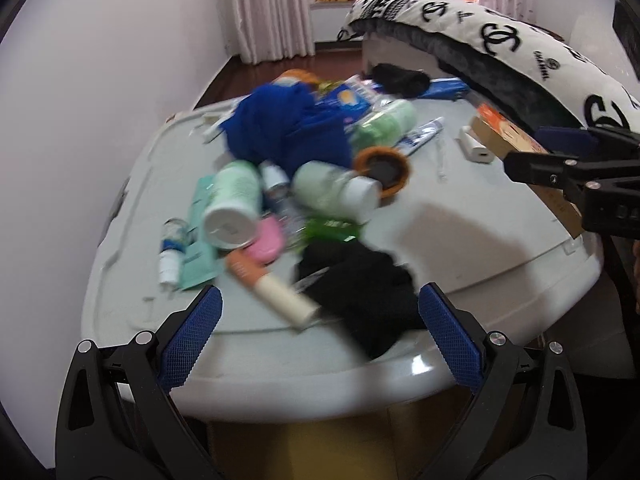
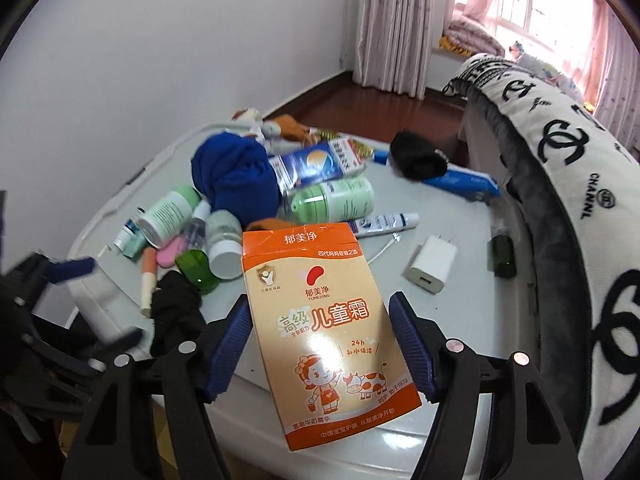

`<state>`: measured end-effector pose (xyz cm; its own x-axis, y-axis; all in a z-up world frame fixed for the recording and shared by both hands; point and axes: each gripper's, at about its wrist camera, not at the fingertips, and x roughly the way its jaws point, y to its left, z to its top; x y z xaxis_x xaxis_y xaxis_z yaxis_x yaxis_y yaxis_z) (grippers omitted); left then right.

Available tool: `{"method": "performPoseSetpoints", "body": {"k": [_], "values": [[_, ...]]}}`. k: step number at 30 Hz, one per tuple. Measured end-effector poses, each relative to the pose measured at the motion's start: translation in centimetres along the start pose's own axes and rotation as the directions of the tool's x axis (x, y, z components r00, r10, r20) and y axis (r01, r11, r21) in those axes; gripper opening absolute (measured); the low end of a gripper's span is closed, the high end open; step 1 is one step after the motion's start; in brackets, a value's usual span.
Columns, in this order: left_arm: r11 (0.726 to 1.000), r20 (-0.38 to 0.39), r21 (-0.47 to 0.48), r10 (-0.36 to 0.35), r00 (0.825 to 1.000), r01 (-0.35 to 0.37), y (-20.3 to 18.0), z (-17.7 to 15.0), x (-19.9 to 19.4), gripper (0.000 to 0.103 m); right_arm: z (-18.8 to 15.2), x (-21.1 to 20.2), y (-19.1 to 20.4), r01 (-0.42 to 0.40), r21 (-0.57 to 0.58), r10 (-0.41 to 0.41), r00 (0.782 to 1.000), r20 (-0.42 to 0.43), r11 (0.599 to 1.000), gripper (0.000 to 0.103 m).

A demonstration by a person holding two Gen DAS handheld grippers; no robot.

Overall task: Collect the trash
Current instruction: 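Grasp the orange children's cream box with the right gripper, then grasp the black sock with the left gripper while the right gripper holds the cream box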

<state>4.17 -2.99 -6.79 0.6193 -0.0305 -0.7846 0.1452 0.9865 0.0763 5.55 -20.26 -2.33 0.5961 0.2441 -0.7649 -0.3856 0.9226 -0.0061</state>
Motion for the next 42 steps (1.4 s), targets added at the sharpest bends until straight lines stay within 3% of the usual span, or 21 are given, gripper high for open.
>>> {"method": "performPoseSetpoints", "body": {"k": [9,11,13,17,19,21,25,27,28,30,31,32,38,42], "values": [[0.996,0.002,0.089,0.029,1.000,-0.029,-5.0,0.6,3.0,0.092,-1.2,-1.0,-3.6,0.014,0.063,-0.016,1.000,0.025,0.998,0.068],[0.998,-0.010,0.066,0.019,1.000,-0.019,-4.9,1.0,3.7,0.078,-1.3,-1.0,-3.9,0.015,0.071,-0.017,1.000,0.023,0.997,0.068],[0.999,-0.053,0.038,0.020,0.998,-0.018,-4.6,1.2,4.7,0.075,-1.3,-1.0,-4.1,0.014,0.076,-0.015,1.000,0.024,0.997,0.068],[0.993,-0.024,0.015,0.116,0.993,-0.115,-4.1,0.9,4.0,0.076,-1.3,-0.9,-3.9,0.010,0.069,-0.012,1.000,0.024,0.998,0.069],[0.985,-0.004,0.040,0.168,0.986,-0.167,-4.2,0.8,3.6,0.086,-1.3,-0.9,-3.8,0.012,0.064,-0.014,0.999,0.029,0.998,0.069],[0.978,-0.024,0.055,0.202,0.979,-0.201,-4.0,0.9,4.0,0.088,-1.2,-0.9,-3.8,0.012,0.065,-0.014,0.999,0.031,0.998,0.069],[0.992,-0.116,0.003,0.127,0.985,-0.127,-3.2,0.9,5.9,0.088,-1.3,-1.0,-3.8,0.020,0.063,-0.023,0.999,0.036,0.998,0.069],[0.993,-0.112,-0.021,0.112,0.987,-0.115,-3.0,0.7,6.3,0.088,-1.3,-1.1,-3.8,0.019,0.064,-0.021,0.999,0.036,0.998,0.069],[0.993,-0.112,-0.028,0.107,0.988,-0.111,-3.0,0.6,6.3,0.083,-1.3,-1.2,-3.8,0.020,0.064,-0.023,0.999,0.040,0.998,0.069],[0.997,-0.092,-0.052,0.044,0.995,-0.048,-2.8,0.4,6.0,0.045,-1.2,-1.4,-3.8,0.015,0.066,-0.018,0.999,0.047,0.998,0.069],[0.997,-0.083,-0.050,0.050,0.995,-0.054,-2.7,0.3,5.8,0.031,-1.2,-1.5,-3.7,0.015,0.068,-0.019,0.998,0.053,0.998,0.069],[0.998,-0.082,-0.050,0.040,0.996,-0.044,-2.6,0.2,5.7,0.025,-1.1,-1.7,-3.7,0.016,0.069,-0.020,0.998,0.058,0.997,0.069],[0.998,-0.075,-0.064,-0.026,0.997,0.022,-1.9,-0.3,4.3,0.020,-0.7,-2.5,-3.3,0.016,0.081,-0.023,0.996,0.085,0.997,0.069],[0.999,-0.004,-0.016,-0.033,0.999,0.033,-1.8,-0.5,1.5,0.020,-0.7,-3.7,-2.4,0.022,0.080,-0.031,0.993,0.115,0.997,0.069]]}}
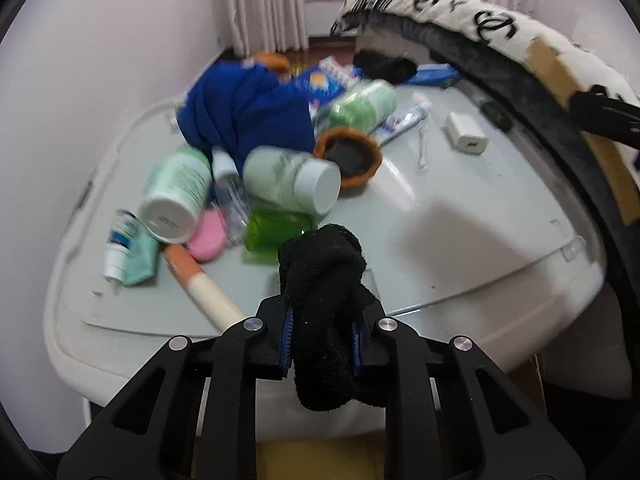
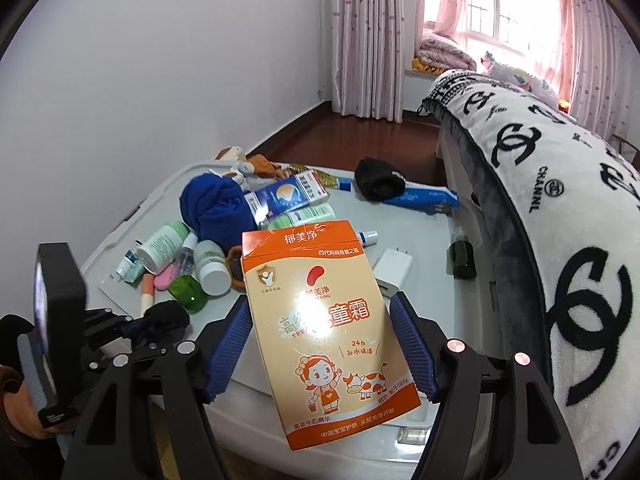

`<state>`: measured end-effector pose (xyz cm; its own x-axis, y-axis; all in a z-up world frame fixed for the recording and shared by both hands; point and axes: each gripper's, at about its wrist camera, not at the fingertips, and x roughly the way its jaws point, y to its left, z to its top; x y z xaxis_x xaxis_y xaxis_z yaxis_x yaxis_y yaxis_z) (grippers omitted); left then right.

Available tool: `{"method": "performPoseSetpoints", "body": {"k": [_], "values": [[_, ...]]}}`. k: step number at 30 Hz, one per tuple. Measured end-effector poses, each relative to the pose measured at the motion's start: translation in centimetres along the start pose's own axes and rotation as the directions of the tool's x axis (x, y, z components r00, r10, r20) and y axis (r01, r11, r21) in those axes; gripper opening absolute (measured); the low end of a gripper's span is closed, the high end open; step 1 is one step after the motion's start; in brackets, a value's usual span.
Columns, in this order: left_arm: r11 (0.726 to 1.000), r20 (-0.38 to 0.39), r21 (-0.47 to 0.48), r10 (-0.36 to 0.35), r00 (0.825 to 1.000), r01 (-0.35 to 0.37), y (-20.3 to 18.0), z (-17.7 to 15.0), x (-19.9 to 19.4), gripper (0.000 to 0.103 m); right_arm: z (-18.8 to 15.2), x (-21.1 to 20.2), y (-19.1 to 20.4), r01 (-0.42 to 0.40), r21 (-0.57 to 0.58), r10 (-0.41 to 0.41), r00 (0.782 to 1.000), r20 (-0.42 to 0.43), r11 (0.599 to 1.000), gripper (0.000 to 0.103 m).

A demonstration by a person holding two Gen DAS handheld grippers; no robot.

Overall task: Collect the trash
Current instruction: 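Grasp the black sock with the left gripper while the right gripper holds the cream box, then lower both grippers into the cardboard box and release the sock and cream box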

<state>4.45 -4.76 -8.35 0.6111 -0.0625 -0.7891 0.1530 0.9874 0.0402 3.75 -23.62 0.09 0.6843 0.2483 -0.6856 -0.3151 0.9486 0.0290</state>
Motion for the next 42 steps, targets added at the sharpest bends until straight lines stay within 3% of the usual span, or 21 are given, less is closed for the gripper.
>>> {"method": "performPoseSetpoints", "body": {"k": [6,9,14,18,21,23,24,25,26,30,33,36,38,42], "values": [[0.998,0.091,0.058,0.006,0.996,-0.012,0.7,-1.1,-5.4,0.020,-1.3,-4.0,2.3,0.010,0.017,-0.011,0.998,0.058,1.000,0.069],[0.998,0.111,0.061,0.011,0.994,-0.018,1.2,-3.6,-8.3,0.020,-3.7,-5.7,4.1,-0.009,0.057,0.007,0.999,0.044,0.998,0.069],[1.000,-0.018,0.024,-0.004,1.000,0.004,2.2,-10.3,-9.8,0.020,-10.0,-5.9,8.1,-0.035,0.113,0.044,0.996,-0.076,0.993,0.069],[0.999,-0.139,0.044,0.015,0.990,-0.009,2.4,-14.6,-8.7,0.021,-14.2,-4.3,10.0,-0.038,0.135,0.066,0.977,-0.205,0.990,0.070],[0.997,-0.214,0.054,0.057,0.975,-0.047,2.5,-16.0,-7.5,0.033,-16.4,-2.3,11.0,-0.035,0.145,0.080,0.943,-0.322,0.989,0.072],[0.996,-0.252,0.058,0.086,0.964,-0.074,2.6,-16.5,-7.0,0.060,-17.1,-1.1,11.2,-0.028,0.145,0.082,0.919,-0.386,0.989,0.073],[0.996,-0.254,0.051,0.090,0.963,-0.079,2.8,-16.8,-7.1,0.067,-17.0,-0.9,11.1,-0.010,0.146,0.066,0.920,-0.386,0.989,0.074],[0.996,-0.257,0.040,0.092,0.962,-0.085,3.1,-16.7,-7.2,0.077,-17.0,-1.0,10.9,-0.004,0.155,0.063,0.924,-0.378,0.988,0.081],[0.996,-0.255,0.032,0.090,0.963,-0.085,3.2,-16.7,-7.3,0.079,-16.9,-1.1,10.8,0.000,0.167,0.062,0.928,-0.367,0.986,0.084],[0.997,-0.231,-0.010,0.071,0.970,-0.076,3.8,-16.1,-8.1,0.080,-16.2,-1.7,10.3,0.022,0.187,0.040,0.947,-0.320,0.982,0.087],[0.996,-0.157,-0.056,0.055,0.986,-0.065,4.6,-15.1,-9.3,0.080,-15.5,-2.1,10.6,0.051,0.145,-0.008,0.960,-0.280,0.988,0.087],[0.994,-0.056,-0.056,0.093,0.994,-0.096,4.9,-13.6,-10.6,0.080,-14.6,-2.7,10.5,0.051,0.128,-0.019,0.972,-0.235,0.991,0.087],[0.995,-0.022,-0.044,0.083,0.996,-0.084,4.8,-11.9,-10.9,0.080,-13.6,-3.4,10.5,0.044,0.120,-0.019,0.980,-0.196,0.992,0.087],[0.990,0.000,-0.133,0.040,0.999,-0.040,6.5,-7.9,-10.2,0.080,-12.5,-4.5,10.4,0.046,0.133,-0.029,0.992,-0.126,0.990,0.089]]}}
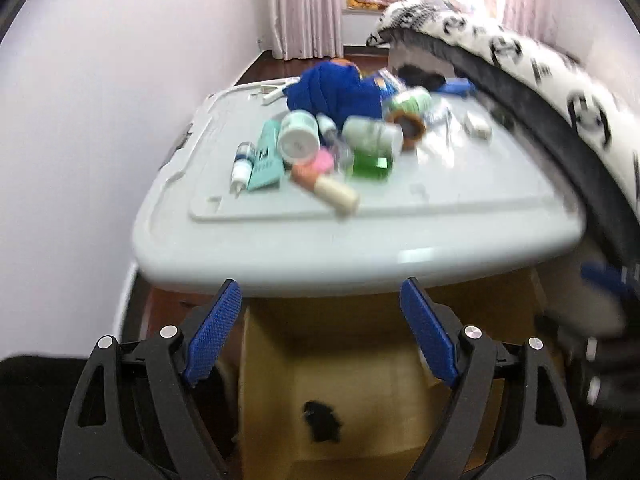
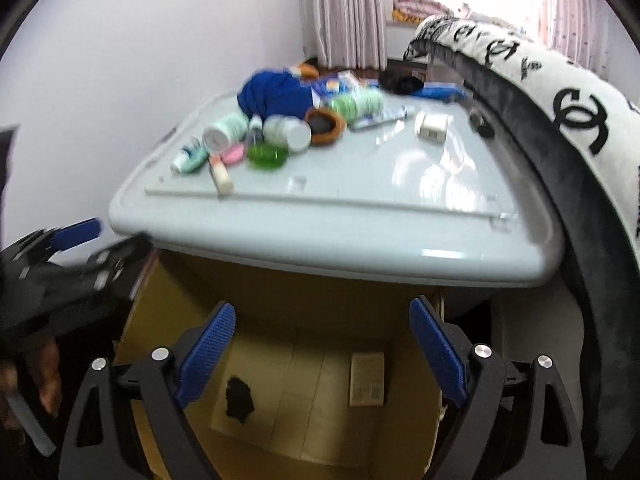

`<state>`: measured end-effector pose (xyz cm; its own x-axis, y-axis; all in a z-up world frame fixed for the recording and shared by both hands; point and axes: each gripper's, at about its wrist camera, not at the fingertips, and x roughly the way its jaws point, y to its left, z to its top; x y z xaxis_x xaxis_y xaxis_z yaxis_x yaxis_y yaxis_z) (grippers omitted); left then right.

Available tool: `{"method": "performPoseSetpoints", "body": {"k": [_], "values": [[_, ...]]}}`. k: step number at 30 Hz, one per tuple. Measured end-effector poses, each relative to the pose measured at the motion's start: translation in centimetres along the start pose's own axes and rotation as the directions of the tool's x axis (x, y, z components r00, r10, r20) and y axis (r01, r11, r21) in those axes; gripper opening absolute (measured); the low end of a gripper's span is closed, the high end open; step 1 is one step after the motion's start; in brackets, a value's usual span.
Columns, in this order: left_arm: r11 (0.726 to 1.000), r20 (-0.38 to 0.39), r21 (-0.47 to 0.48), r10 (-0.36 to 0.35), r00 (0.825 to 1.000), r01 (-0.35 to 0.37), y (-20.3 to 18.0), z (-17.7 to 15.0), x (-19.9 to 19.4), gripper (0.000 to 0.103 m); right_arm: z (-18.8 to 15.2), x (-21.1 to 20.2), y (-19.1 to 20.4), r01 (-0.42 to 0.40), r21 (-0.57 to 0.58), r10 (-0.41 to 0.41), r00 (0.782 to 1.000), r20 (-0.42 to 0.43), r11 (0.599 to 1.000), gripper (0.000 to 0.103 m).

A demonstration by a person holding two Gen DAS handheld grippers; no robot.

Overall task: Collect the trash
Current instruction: 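Lower both grippers into the cardboard box and release the sock and cream box, then grasp the peach lip-balm tube with the left gripper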

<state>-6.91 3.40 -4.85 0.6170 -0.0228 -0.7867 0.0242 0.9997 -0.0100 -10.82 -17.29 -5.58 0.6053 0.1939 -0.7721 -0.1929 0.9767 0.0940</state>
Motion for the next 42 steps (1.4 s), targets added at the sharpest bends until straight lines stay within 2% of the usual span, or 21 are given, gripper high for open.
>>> {"method": "performPoseSetpoints", "body": {"k": [2,5,7,11,20,21,24,25,26,28,33,37,39,42], "values": [[0.997,0.000,-0.074,-0.027,1.000,0.027,0.7,1.8,1.1,0.080,0.2,-0.3,0.3,0.024,-0.022,-0.024,0.999,0.023,0.999,0.089],[0.992,-0.010,-0.128,-0.006,1.000,0.004,1.0,3.4,3.2,0.080,0.2,-0.8,1.1,0.077,-0.093,-0.072,0.996,0.058,0.993,0.089],[0.987,-0.048,-0.159,-0.011,0.999,0.003,0.7,4.3,4.9,0.080,0.1,-1.0,1.6,0.094,-0.136,-0.084,0.994,0.075,0.986,0.090],[0.976,-0.104,-0.218,-0.028,0.994,0.005,-0.4,5.4,7.6,0.073,0.2,-1.6,1.7,0.066,-0.154,-0.052,0.995,0.090,0.986,0.090],[0.956,-0.157,-0.278,0.054,0.986,-0.096,-1.0,6.0,11.9,0.071,0.8,-2.2,-0.4,-0.005,-0.056,0.009,0.997,0.071,0.998,0.092],[0.955,-0.147,-0.269,0.085,0.986,-0.122,-1.0,6.1,12.1,0.069,0.9,-2.2,-0.5,-0.011,-0.047,0.015,0.997,0.072,0.999,0.092],[0.953,-0.143,-0.239,0.154,0.978,-0.185,-1.2,6.3,12.2,0.052,1.0,-2.6,-0.9,-0.040,-0.024,0.042,0.995,0.091,0.999,0.092],[0.952,-0.141,-0.227,0.177,0.974,-0.206,-1.2,6.3,12.3,0.040,1.0,-2.7,-0.9,-0.044,-0.023,0.046,0.994,0.097,0.999,0.091],[0.951,-0.134,-0.223,0.189,0.973,-0.215,-1.1,6.3,12.2,0.020,1.0,-2.9,-0.9,-0.051,-0.025,0.053,0.993,0.107,0.998,0.090],[0.953,-0.126,-0.224,0.177,0.976,-0.202,-0.7,6.2,12.0,0.018,0.9,-3.2,-0.6,-0.061,-0.037,0.065,0.991,0.121,0.997,0.085],[0.962,-0.126,-0.218,0.137,0.983,-0.162,-0.1,5.7,11.5,0.018,1.0,-3.8,0.0,-0.039,-0.082,0.052,0.986,0.156,0.996,0.085],[0.979,-0.129,-0.180,0.071,0.989,-0.093,0.4,5.3,11.0,0.018,1.9,-3.8,0.3,-0.019,-0.124,0.040,0.984,0.172,0.992,0.085],[0.987,-0.117,-0.143,0.059,0.991,-0.076,0.4,5.1,10.5,0.018,2.6,-3.7,0.9,-0.013,-0.165,0.043,0.983,0.181,0.986,0.084],[0.994,-0.078,-0.083,0.068,0.995,-0.074,0.7,4.9,9.4,0.018,4.4,-3.2,2.8,0.004,-0.300,0.059,0.978,0.199,0.954,0.084]]}}
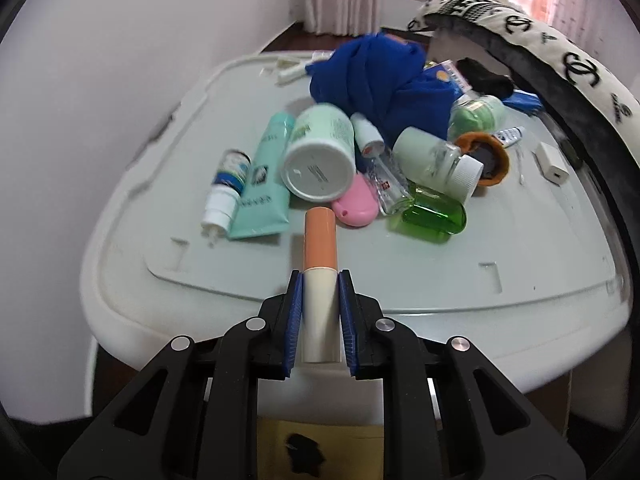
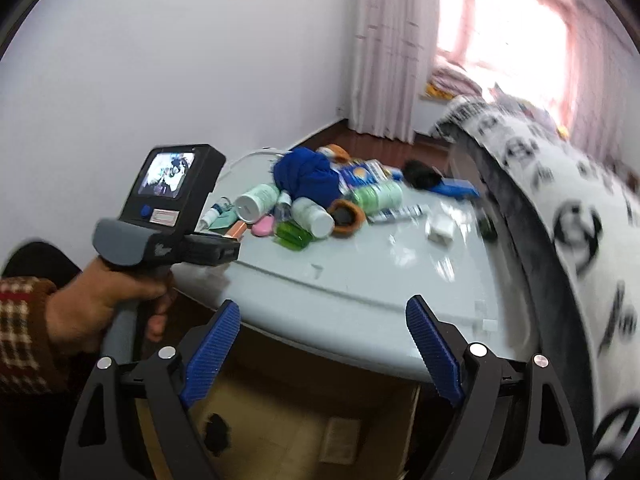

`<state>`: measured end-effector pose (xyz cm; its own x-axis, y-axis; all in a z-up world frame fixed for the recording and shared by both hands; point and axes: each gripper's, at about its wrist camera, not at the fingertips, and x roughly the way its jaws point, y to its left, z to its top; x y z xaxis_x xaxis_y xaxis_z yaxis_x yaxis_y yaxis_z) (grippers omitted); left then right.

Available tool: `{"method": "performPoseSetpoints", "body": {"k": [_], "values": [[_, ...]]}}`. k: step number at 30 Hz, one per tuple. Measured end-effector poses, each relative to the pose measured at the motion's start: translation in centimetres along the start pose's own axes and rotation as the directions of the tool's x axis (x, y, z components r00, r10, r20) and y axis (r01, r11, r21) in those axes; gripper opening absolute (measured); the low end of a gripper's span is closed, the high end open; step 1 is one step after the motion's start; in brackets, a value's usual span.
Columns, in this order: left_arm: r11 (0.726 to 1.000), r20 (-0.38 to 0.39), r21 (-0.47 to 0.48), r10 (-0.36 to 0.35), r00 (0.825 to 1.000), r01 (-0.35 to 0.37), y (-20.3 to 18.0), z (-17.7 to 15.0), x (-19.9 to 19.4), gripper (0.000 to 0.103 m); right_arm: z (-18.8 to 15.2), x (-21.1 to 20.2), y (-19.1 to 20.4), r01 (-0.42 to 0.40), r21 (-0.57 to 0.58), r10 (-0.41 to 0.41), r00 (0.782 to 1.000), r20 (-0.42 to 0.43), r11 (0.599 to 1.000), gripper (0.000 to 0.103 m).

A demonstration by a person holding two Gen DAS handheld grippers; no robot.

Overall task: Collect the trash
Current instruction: 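Grasp the peach lip-balm tube with the left gripper, then grasp the green glass cup with the right gripper while the left gripper holds the tube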

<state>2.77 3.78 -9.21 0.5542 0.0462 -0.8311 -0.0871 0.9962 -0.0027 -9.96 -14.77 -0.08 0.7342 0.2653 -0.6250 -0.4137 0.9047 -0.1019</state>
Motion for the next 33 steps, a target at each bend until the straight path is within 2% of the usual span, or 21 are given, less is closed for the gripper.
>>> {"method": "performPoseSetpoints", "body": {"k": [4,8,11,15,21,23,24,26,28,30,32,33], "values": [[1.000,0.021,0.010,-0.027,0.999,0.027,1.3,-0.1,-1.2,0.018,3.1,3.5,1.5,-0.101,-0.155,0.105,0.994,0.018,0.983,0.083],[0.998,0.009,0.006,-0.057,0.998,0.056,2.4,-0.4,-1.5,0.018,4.0,9.4,1.3,-0.299,-0.173,0.293,0.954,-0.062,0.938,0.069],[0.998,0.012,0.019,-0.056,0.998,0.056,3.0,-0.8,-1.6,0.018,4.5,12.8,1.2,-0.315,-0.180,0.305,0.949,-0.086,0.932,0.068],[0.996,0.007,0.015,-0.088,0.996,0.088,3.6,-1.0,-1.7,0.018,5.6,16.8,0.7,-0.365,-0.129,0.351,0.929,-0.117,0.922,0.068],[0.993,-0.004,0.028,-0.117,0.993,0.117,3.7,-1.4,-2.0,0.018,6.2,21.1,1.8,-0.374,-0.151,0.345,0.919,-0.190,0.915,0.066],[0.993,-0.002,0.040,-0.115,0.993,0.115,3.5,-1.5,-2.2,0.018,6.3,22.9,1.6,-0.388,-0.141,0.349,0.907,-0.236,0.911,0.057],[0.992,-0.002,0.038,-0.118,0.993,0.118,3.5,-1.5,-2.2,0.018,6.3,23.3,1.5,-0.381,-0.142,0.342,0.909,-0.240,0.913,0.056],[0.991,-0.005,0.042,-0.125,0.992,0.125,3.4,-1.6,-2.3,0.018,6.4,24.5,1.1,-0.386,-0.125,0.342,0.898,-0.275,0.914,0.054],[0.991,0.002,0.044,-0.124,0.992,0.124,3.3,-1.6,-2.5,0.018,6.1,25.1,0.9,-0.382,-0.133,0.324,0.889,-0.324,0.915,0.045],[0.991,0.008,0.049,-0.121,0.993,0.121,3.3,-1.6,-2.6,0.018,5.9,25.5,0.5,-0.397,-0.104,0.342,0.876,-0.340,0.912,0.046],[0.991,0.011,0.051,-0.125,0.992,0.124,3.2,-1.6,-2.7,0.018,5.9,25.6,0.6,-0.372,-0.118,0.318,0.890,-0.326,0.920,0.046],[0.991,0.008,0.053,-0.126,0.992,0.125,3.2,-1.6,-2.7,0.018,5.7,25.5,0.6,-0.372,-0.118,0.317,0.890,-0.326,0.921,0.046]]}}
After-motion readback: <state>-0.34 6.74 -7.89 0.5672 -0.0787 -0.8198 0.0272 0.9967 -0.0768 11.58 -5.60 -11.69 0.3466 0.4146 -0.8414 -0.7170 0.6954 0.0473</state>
